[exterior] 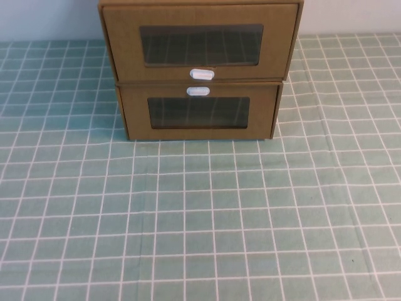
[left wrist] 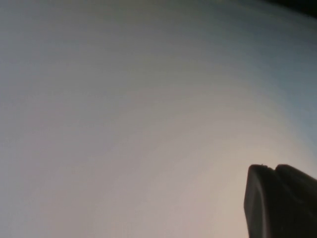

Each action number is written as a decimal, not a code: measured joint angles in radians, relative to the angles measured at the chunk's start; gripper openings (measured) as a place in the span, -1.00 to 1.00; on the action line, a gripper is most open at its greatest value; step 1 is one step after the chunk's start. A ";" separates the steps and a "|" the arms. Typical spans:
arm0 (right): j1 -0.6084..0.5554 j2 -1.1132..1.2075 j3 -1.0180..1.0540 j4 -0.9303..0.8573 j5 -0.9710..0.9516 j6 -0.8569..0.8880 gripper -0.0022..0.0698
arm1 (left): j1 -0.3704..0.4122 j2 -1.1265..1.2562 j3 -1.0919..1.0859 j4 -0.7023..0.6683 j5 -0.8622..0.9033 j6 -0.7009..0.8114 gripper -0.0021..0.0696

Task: Open the shoe box
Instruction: 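Pull the top drawer of the cardboard box fully open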

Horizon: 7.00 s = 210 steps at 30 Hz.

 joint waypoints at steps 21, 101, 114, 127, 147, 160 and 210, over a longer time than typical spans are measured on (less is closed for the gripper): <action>0.042 0.755 -0.178 -0.004 0.358 -0.331 -0.98 | -0.028 0.837 -0.360 0.011 0.513 0.102 -0.96; 0.831 1.947 -0.708 -1.554 0.795 0.345 -0.89 | -0.141 1.893 -1.480 -0.841 1.237 0.898 -0.96; 1.011 1.756 -0.443 -1.392 0.882 0.381 -0.90 | -0.112 1.899 -1.480 -0.847 1.260 0.856 -0.96; 1.181 1.570 -0.204 -1.287 0.902 0.487 -0.89 | -0.101 1.899 -1.480 -0.863 1.278 0.853 -0.96; 1.181 1.365 -0.298 -0.868 0.632 0.249 0.11 | -0.095 1.832 -1.469 -0.811 1.316 0.811 -0.96; 1.181 0.980 -0.298 -0.639 0.661 0.047 0.00 | -0.089 1.532 -1.462 -0.614 1.384 0.773 -0.96; 1.181 0.181 0.303 -0.597 0.900 -0.018 -0.98 | -0.089 0.038 0.000 -0.440 0.885 0.676 -0.96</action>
